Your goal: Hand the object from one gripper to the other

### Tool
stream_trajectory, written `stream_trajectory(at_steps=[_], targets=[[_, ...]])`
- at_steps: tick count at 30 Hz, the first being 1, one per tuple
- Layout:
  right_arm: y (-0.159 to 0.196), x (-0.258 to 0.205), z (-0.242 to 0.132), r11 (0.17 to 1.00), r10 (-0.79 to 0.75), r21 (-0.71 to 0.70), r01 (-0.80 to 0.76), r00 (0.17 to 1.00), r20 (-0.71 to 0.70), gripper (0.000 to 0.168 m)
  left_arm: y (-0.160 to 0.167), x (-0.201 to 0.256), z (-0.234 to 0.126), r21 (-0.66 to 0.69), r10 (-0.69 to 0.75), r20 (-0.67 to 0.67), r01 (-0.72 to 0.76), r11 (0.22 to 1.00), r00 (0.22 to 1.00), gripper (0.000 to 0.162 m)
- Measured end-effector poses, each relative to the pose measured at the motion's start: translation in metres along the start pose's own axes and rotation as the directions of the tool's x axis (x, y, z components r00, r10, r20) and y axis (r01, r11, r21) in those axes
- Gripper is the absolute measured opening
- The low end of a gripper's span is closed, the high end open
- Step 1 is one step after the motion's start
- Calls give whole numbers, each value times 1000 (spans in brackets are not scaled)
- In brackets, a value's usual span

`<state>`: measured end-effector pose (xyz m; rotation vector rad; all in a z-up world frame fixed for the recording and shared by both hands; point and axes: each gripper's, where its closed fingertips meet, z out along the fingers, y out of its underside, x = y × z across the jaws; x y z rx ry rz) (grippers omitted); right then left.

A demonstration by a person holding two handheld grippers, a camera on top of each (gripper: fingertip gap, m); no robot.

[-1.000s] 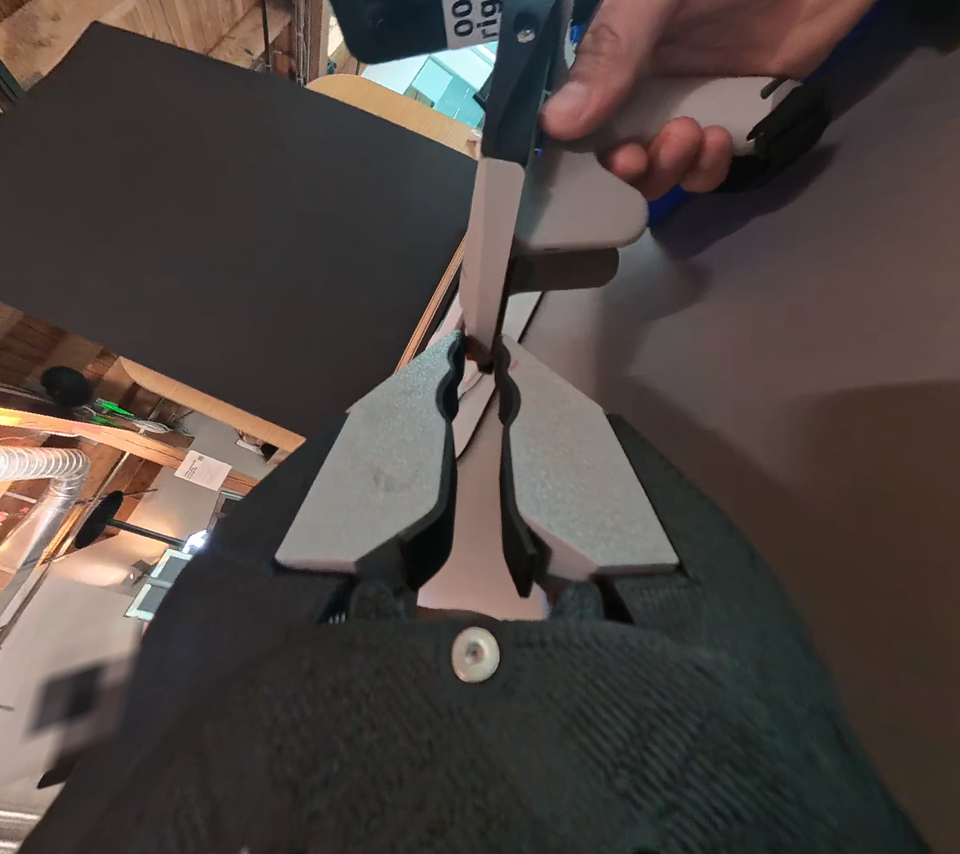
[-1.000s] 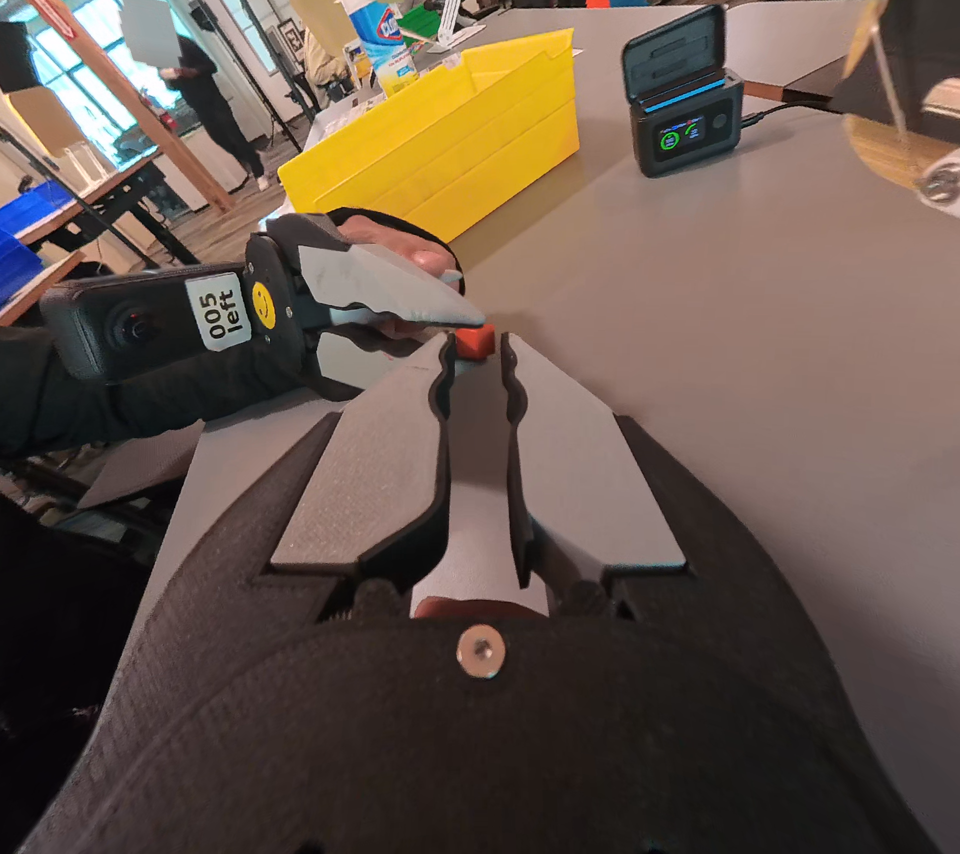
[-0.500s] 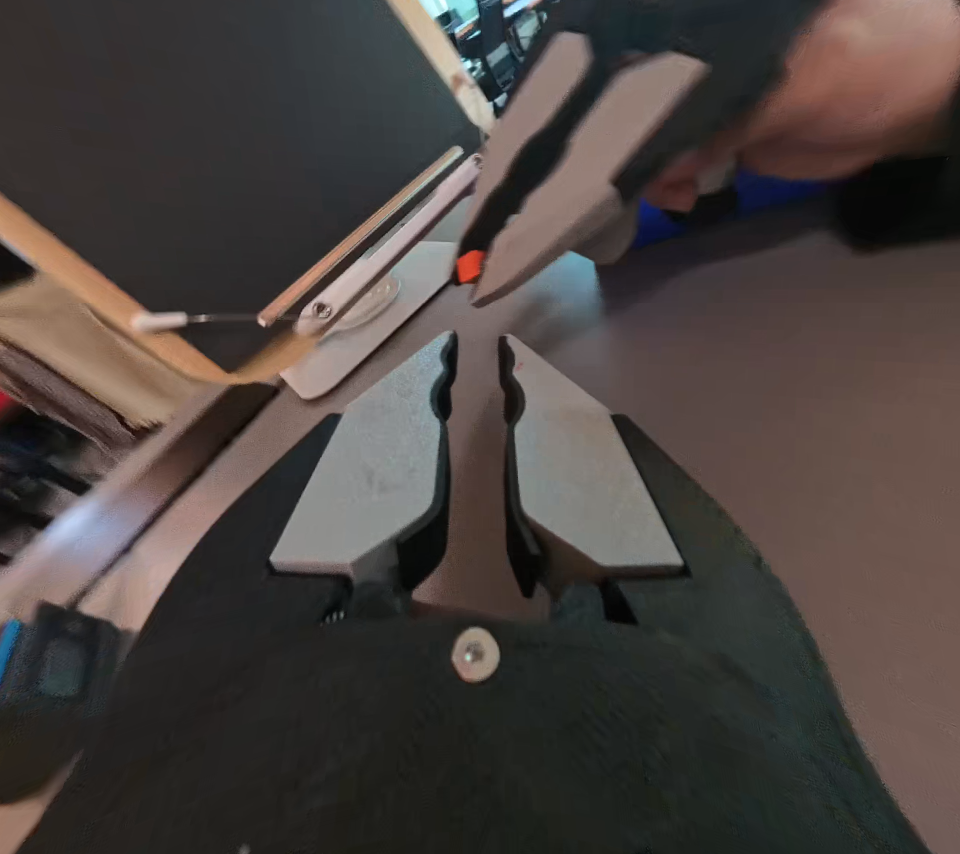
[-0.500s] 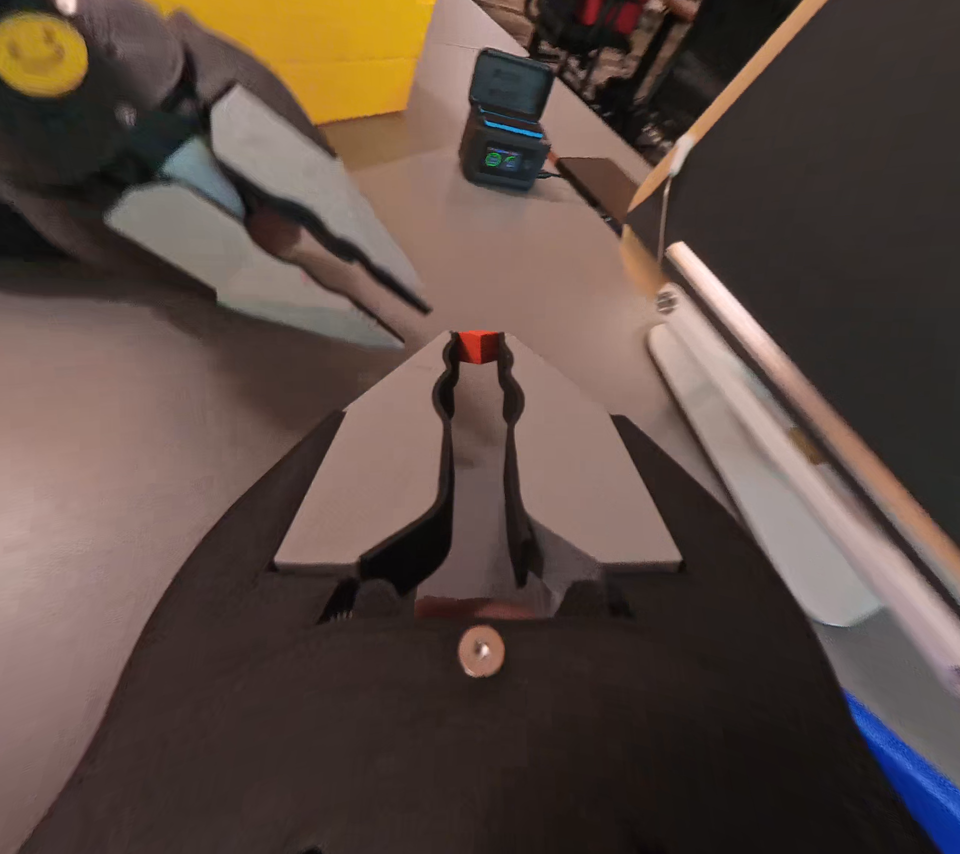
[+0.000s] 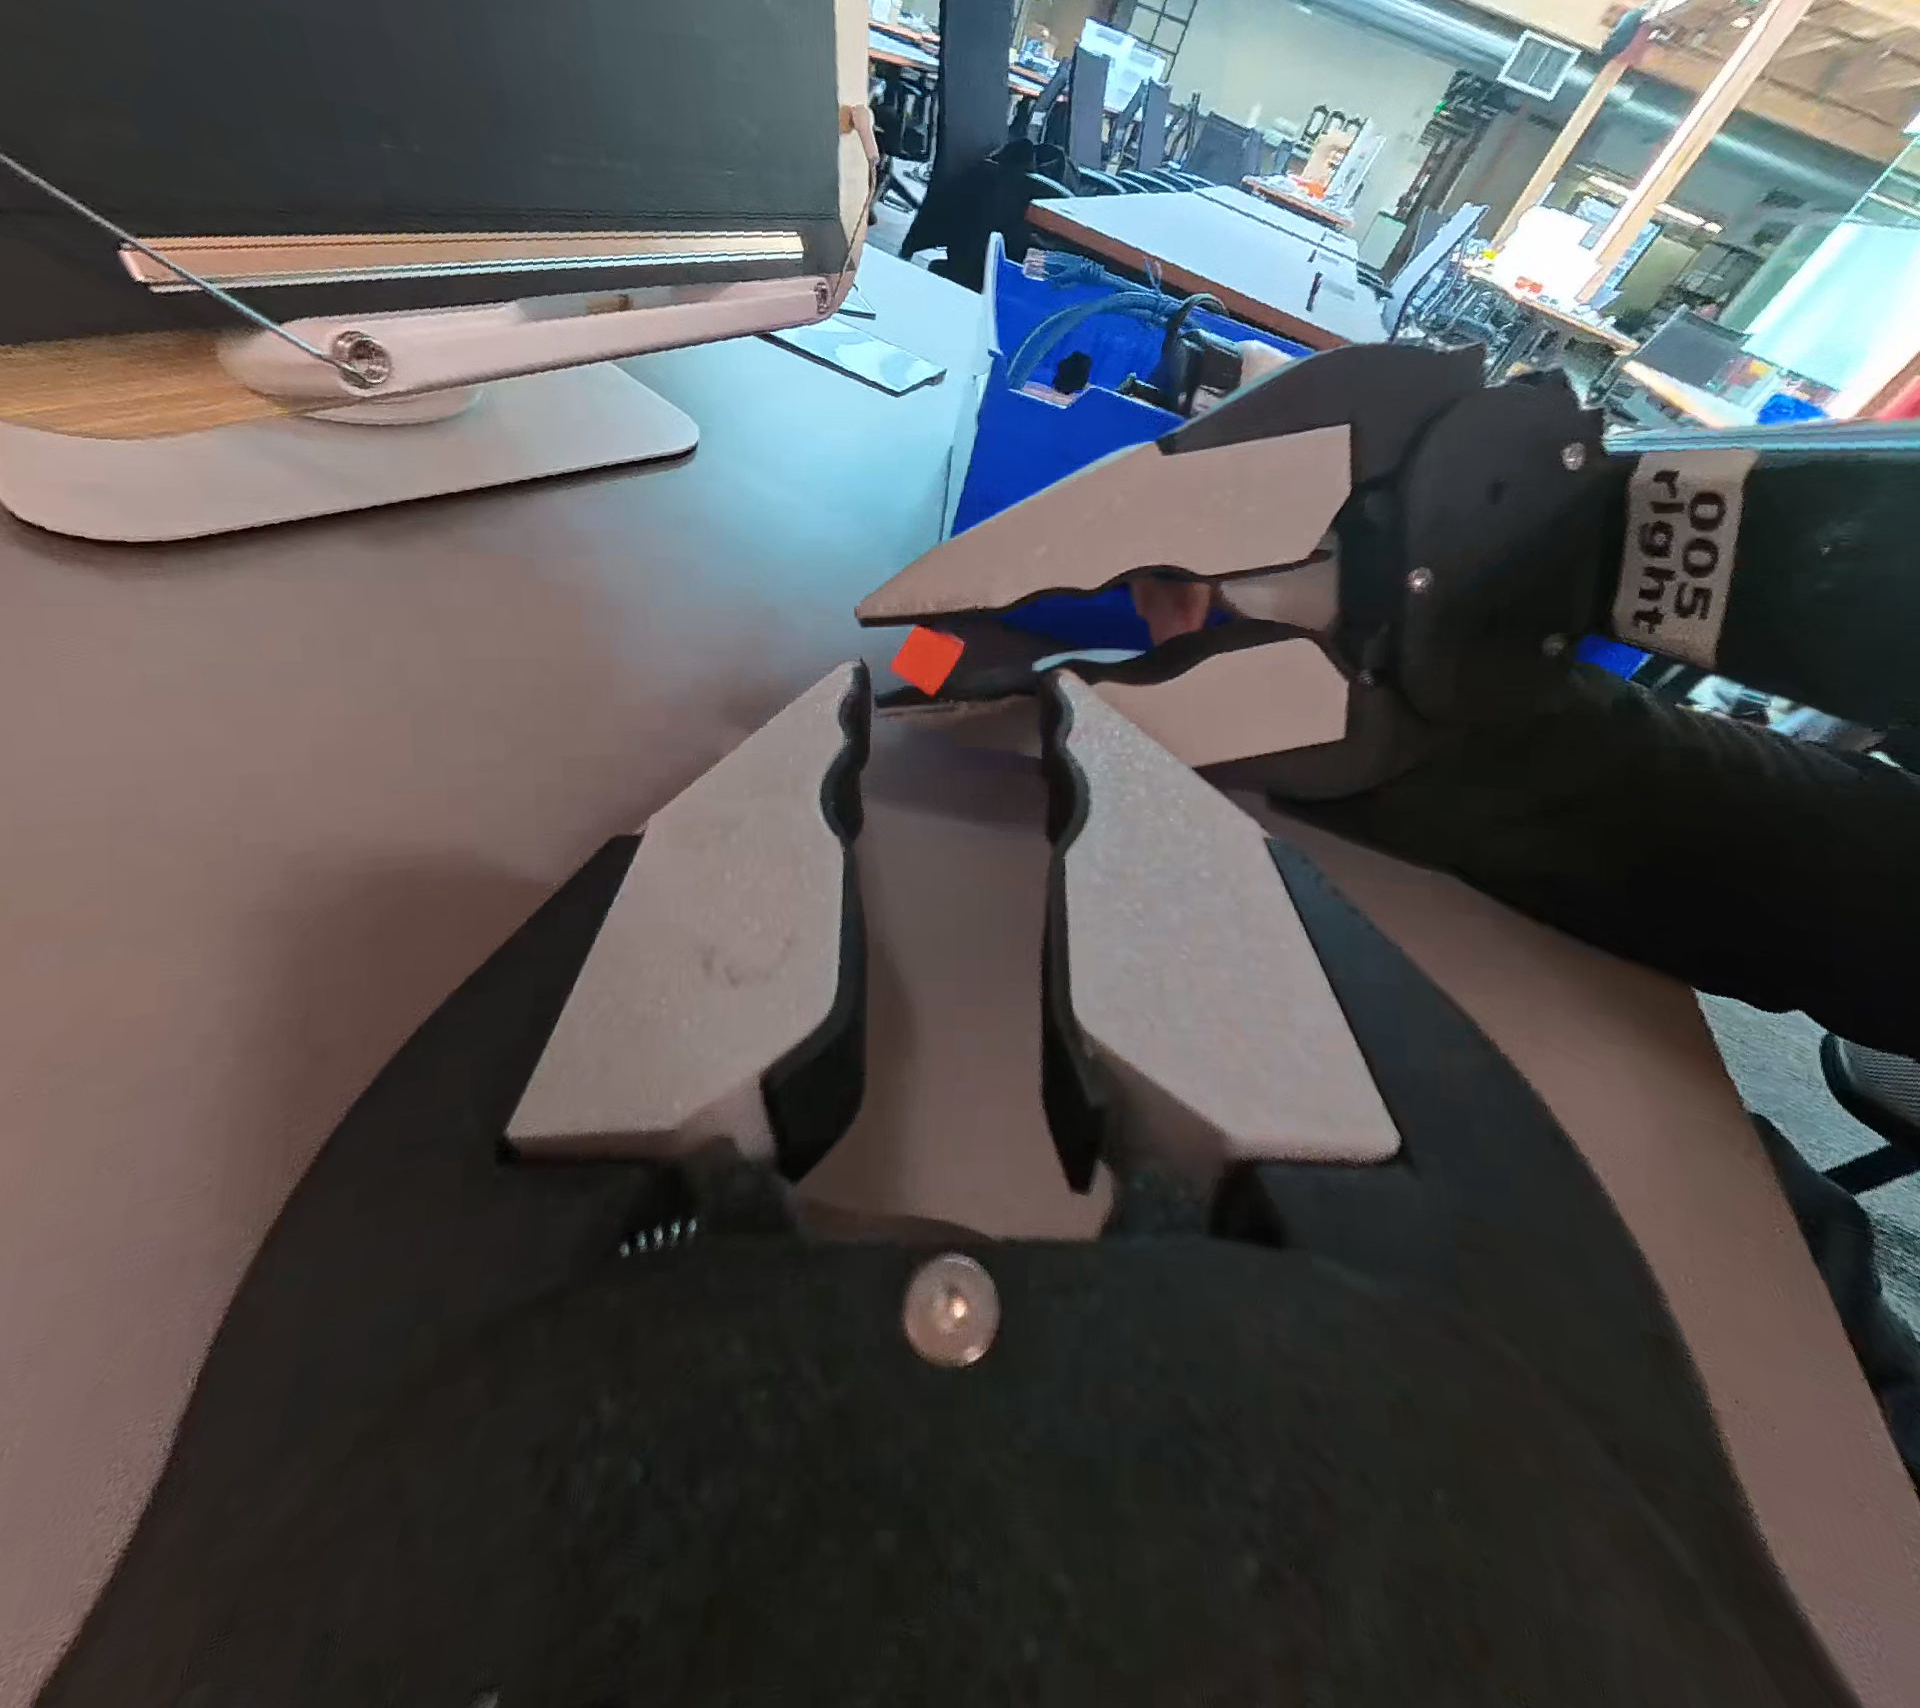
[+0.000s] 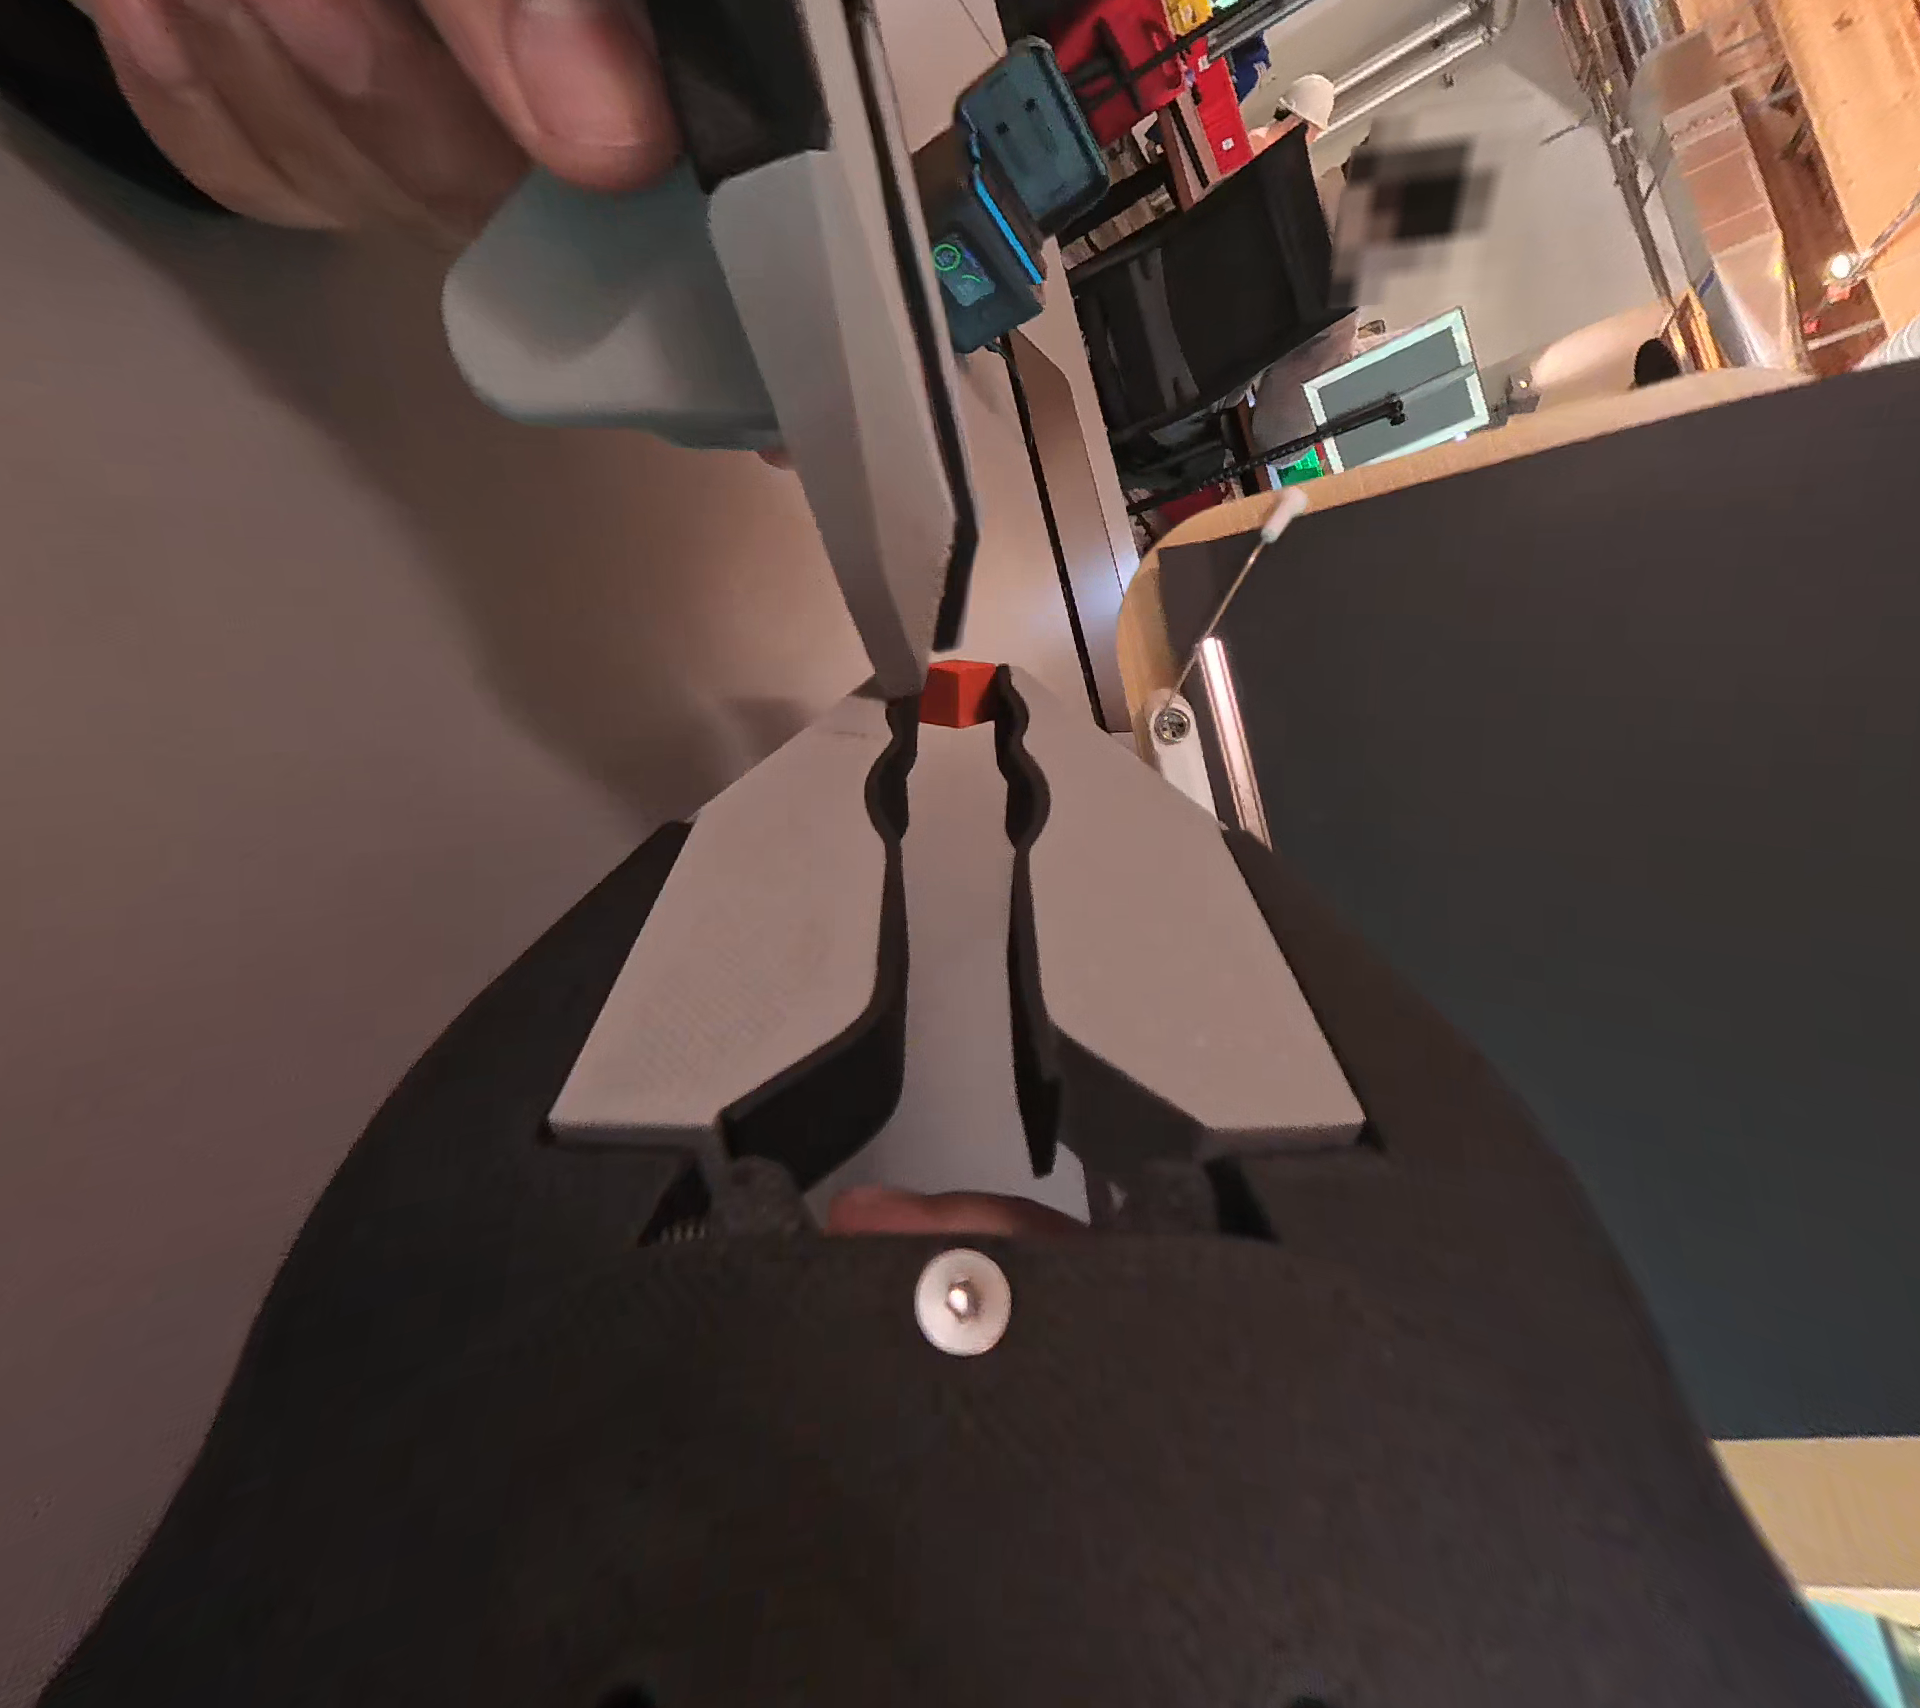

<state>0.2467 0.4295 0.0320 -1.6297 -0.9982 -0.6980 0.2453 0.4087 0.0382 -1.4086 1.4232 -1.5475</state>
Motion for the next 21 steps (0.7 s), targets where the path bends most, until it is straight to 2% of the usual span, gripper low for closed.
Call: stream_trajectory(at_steps=[4, 9, 13, 18, 19, 21], targets=[[-3, -5, -2, 999, -34, 18, 33, 999, 29, 11, 3, 3, 1, -14, 0, -16, 0, 1000, 1000, 31], [-10, -11, -6, 998, -41, 55, 38, 997, 59, 11, 3, 2, 0, -16, -19, -24, 19, 1000, 1000, 15], [-16, -15, -9, 995, -59, 81, 52, 995, 82, 11, 7, 4, 0, -46, -48, -55, 46, 998, 997, 22], [-15, -17, -9, 995, -82, 64, 76, 993, 91, 10, 10, 5, 1, -65, -7, -44, 4, 998, 999, 18], [-14, -17, -9, 995, -82, 61, 76, 992, 96, 10, 12, 1, 1, -81, 16, -15, -17, 997, 1000, 10], [-12, -18, -9, 998, -44, 56, 38, 993, 110, 11, 12, -1, 0, -91, 57, 3, -56, 994, 998, 8]])
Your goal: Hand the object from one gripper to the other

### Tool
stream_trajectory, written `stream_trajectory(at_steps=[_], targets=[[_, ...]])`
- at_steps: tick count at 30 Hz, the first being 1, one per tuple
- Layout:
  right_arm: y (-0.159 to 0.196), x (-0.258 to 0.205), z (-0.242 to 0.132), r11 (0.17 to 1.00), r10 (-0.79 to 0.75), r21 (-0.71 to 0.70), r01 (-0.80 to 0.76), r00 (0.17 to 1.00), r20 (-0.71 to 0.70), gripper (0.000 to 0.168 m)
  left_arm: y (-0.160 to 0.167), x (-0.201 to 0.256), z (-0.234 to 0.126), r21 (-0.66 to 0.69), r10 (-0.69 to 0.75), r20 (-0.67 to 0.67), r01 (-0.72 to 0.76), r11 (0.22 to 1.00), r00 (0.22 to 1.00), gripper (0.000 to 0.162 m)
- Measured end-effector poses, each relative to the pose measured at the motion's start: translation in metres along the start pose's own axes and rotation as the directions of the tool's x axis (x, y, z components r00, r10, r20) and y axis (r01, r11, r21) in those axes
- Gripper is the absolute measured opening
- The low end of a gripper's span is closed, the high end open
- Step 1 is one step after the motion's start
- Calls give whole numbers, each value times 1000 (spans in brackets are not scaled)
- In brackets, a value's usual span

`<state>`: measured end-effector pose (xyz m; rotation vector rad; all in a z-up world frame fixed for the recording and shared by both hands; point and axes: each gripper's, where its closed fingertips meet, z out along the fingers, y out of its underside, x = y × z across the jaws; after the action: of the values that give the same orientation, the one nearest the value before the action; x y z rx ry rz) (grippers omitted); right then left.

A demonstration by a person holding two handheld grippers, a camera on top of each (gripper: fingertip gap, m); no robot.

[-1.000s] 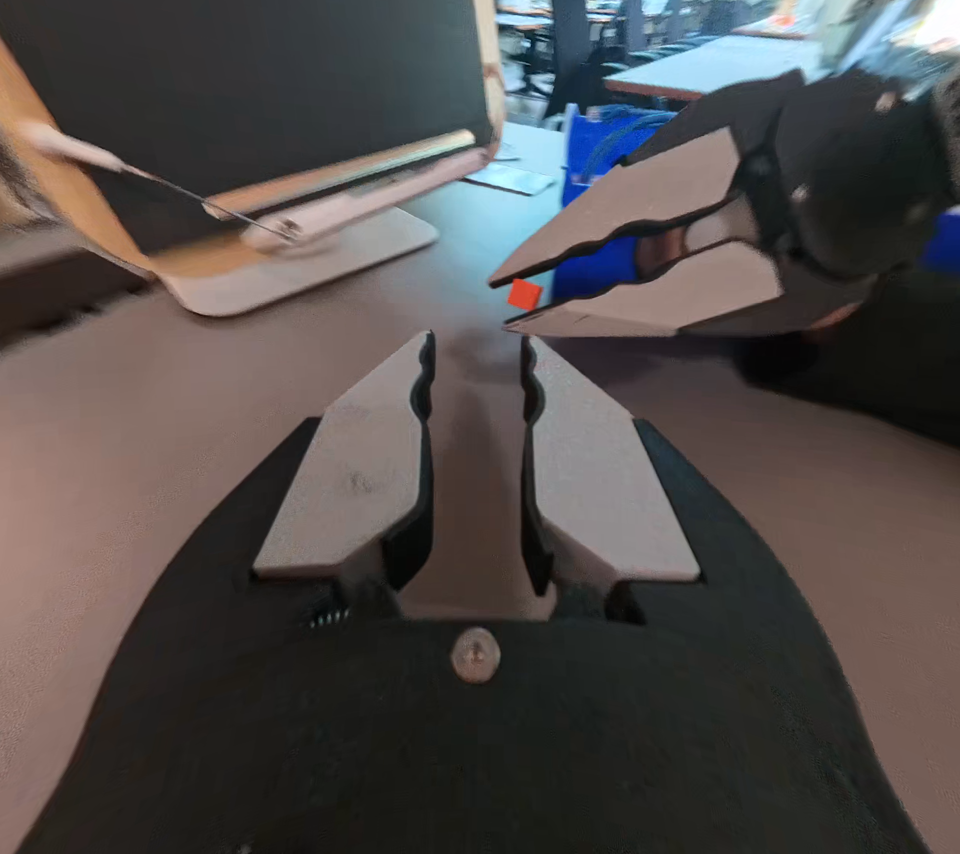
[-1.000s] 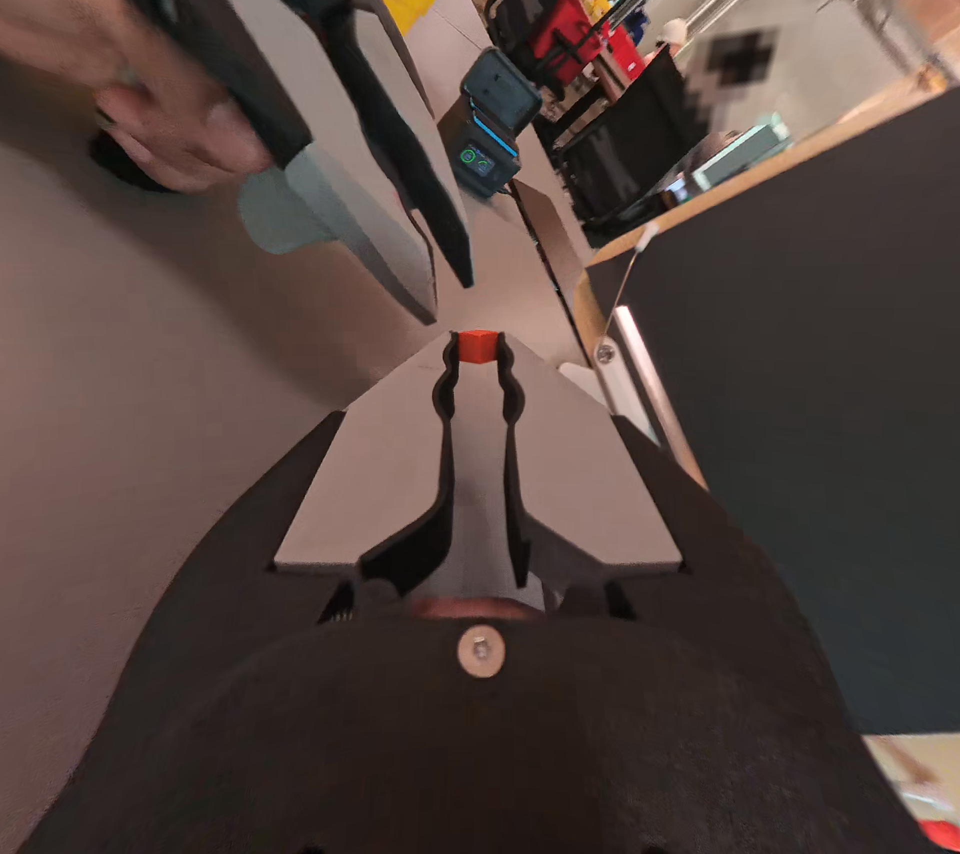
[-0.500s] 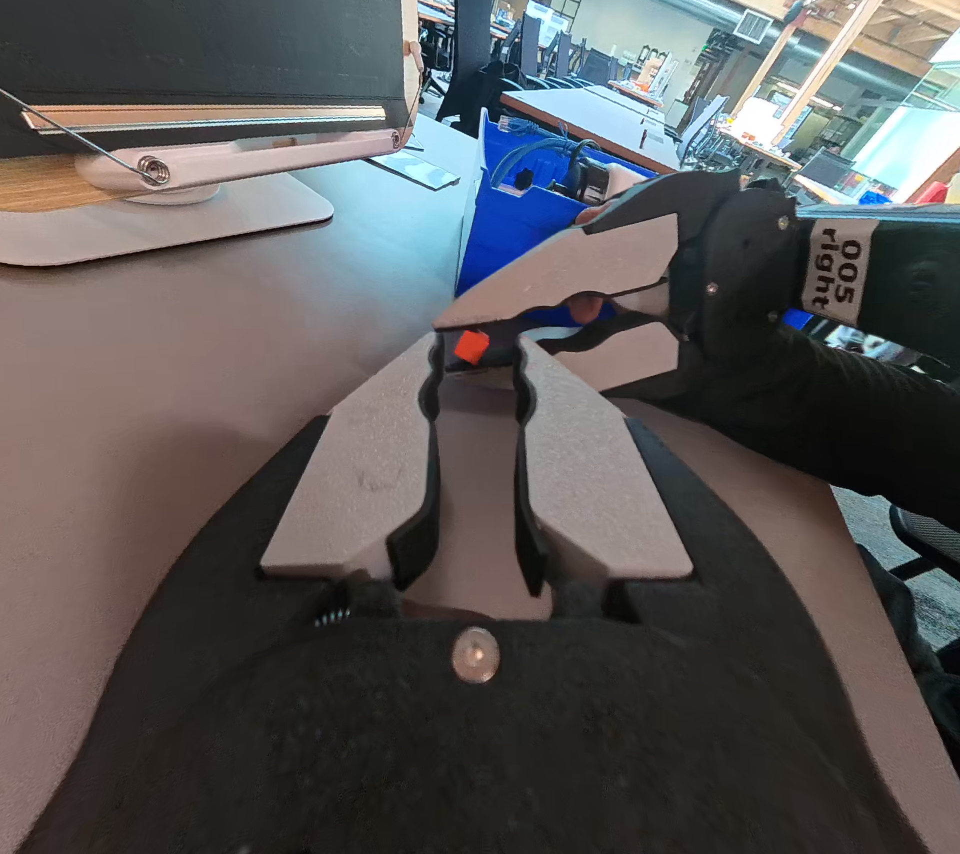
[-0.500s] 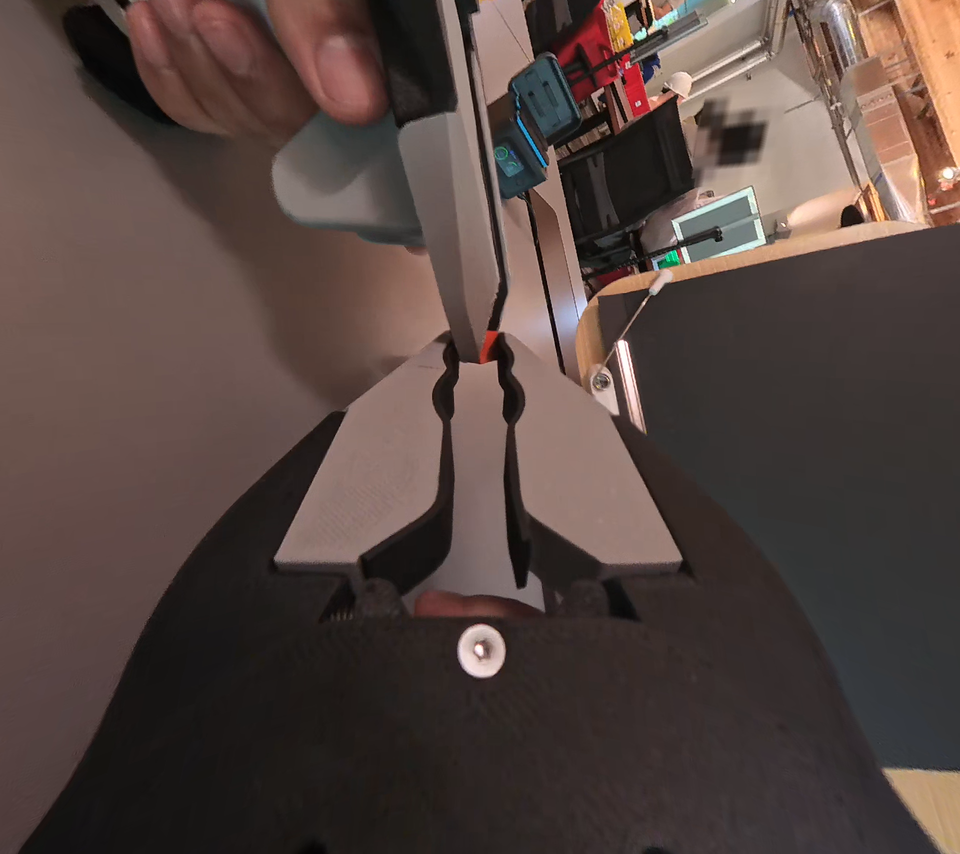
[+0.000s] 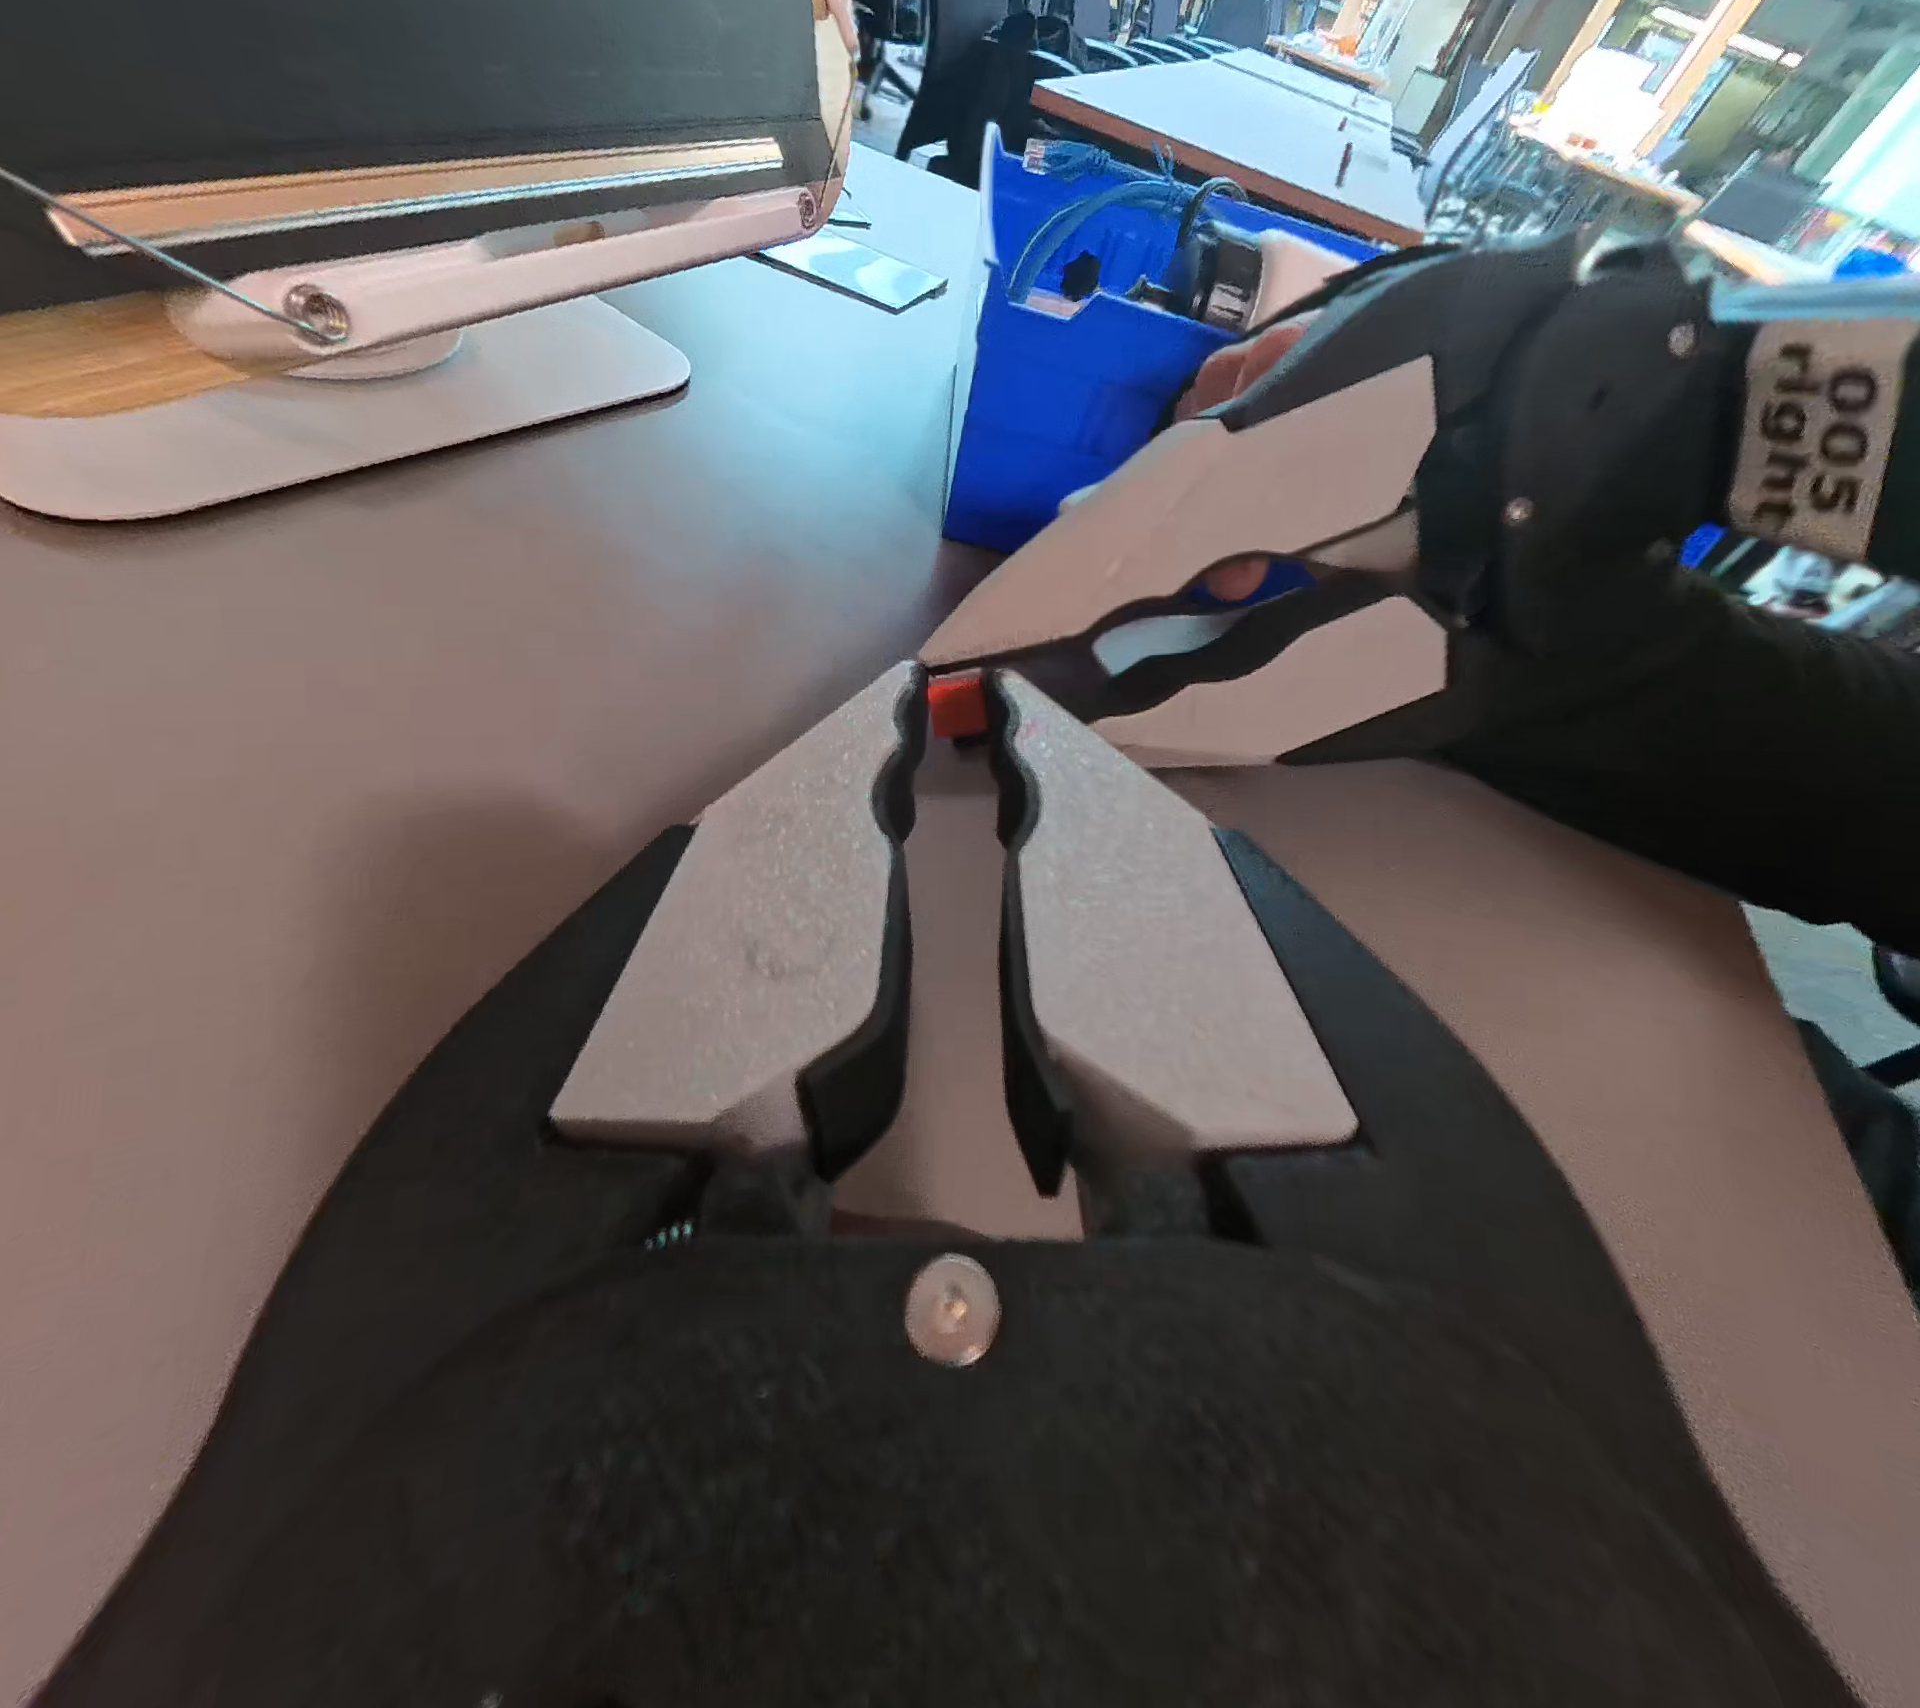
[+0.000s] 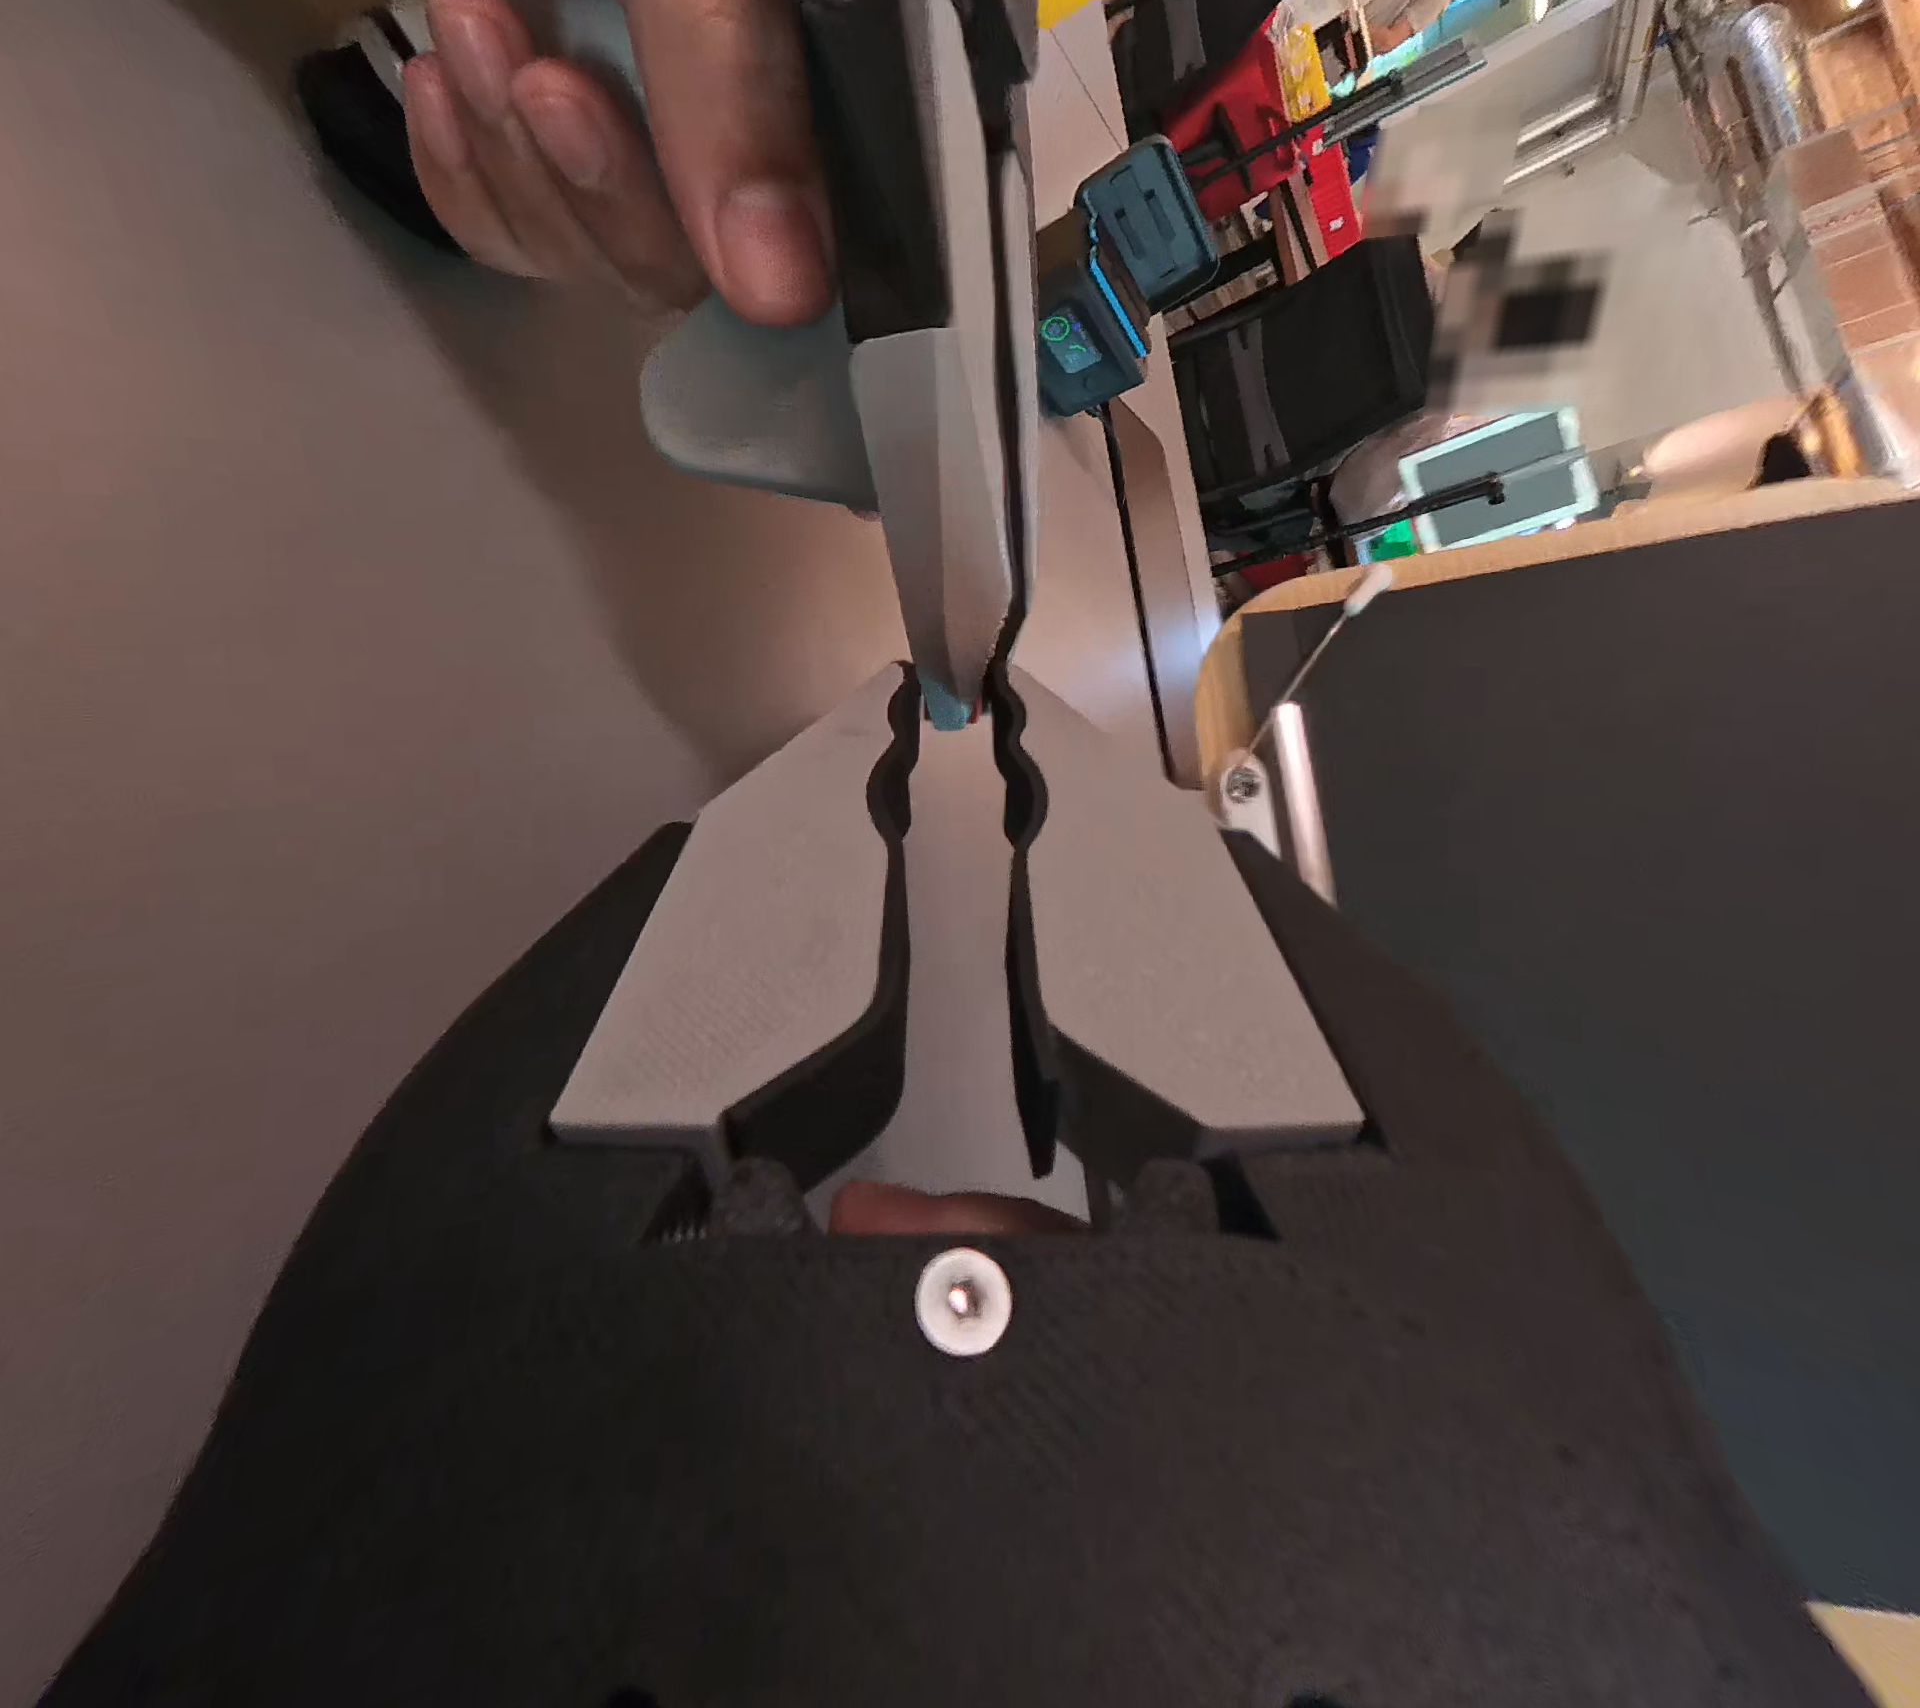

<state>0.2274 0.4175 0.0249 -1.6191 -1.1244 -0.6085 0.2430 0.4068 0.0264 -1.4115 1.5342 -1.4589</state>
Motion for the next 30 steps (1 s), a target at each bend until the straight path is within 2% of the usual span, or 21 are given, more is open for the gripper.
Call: stream_trajectory(at_steps=[5, 7, 9, 12, 14, 16, 18, 21, 25, 30], targets=[[5, 3, 0, 978, 208, -7, -208, 976, 66, 15, -3, -17, -7, -1, 125, 125, -125, 992, 984, 8], [13, 7, 1, 963, 271, -33, -269, 960, 67, 18, -11, -24, -12, 17, 262, 217, -272, 962, 940, 8], [10, 5, 0, 928, 371, -19, -372, 920, 125, 21, -18, -28, -18, -25, 482, 335, -504, 863, 809, 8], [5, 5, 1, 830, 549, -26, -557, 809, 210, 27, -17, -15, -17, -130, 761, 375, -783, 609, 529, 8], [1, 8, -2, 766, 624, -6, -643, 740, 250, 27, -19, -12, -15, -210, 840, 404, -857, 471, 362, 8], [0, 12, -5, 693, 689, 1, -721, 662, 296, 26, -24, -2, -14, -203, 863, 416, -896, 395, 286, 8], [-8, 11, -9, 619, 724, 6, -785, 575, 381, 26, -26, 4, -15, -184, 868, 417, -911, 370, 268, 8], [-20, 13, -16, 530, 734, 28, -848, 475, 486, 20, -29, 10, -17, -139, 864, 414, -919, 370, 285, 8], [-32, 14, -26, 461, 711, 33, -887, 391, 584, 22, -33, 25, -20, -59, 858, 398, -924, 377, 324, 8], [-45, 18, -39, 355, 667, 19, -935, 268, 695, 23, -37, 43, -20, 5, 861, 386, -934, 357, 331, 8]])
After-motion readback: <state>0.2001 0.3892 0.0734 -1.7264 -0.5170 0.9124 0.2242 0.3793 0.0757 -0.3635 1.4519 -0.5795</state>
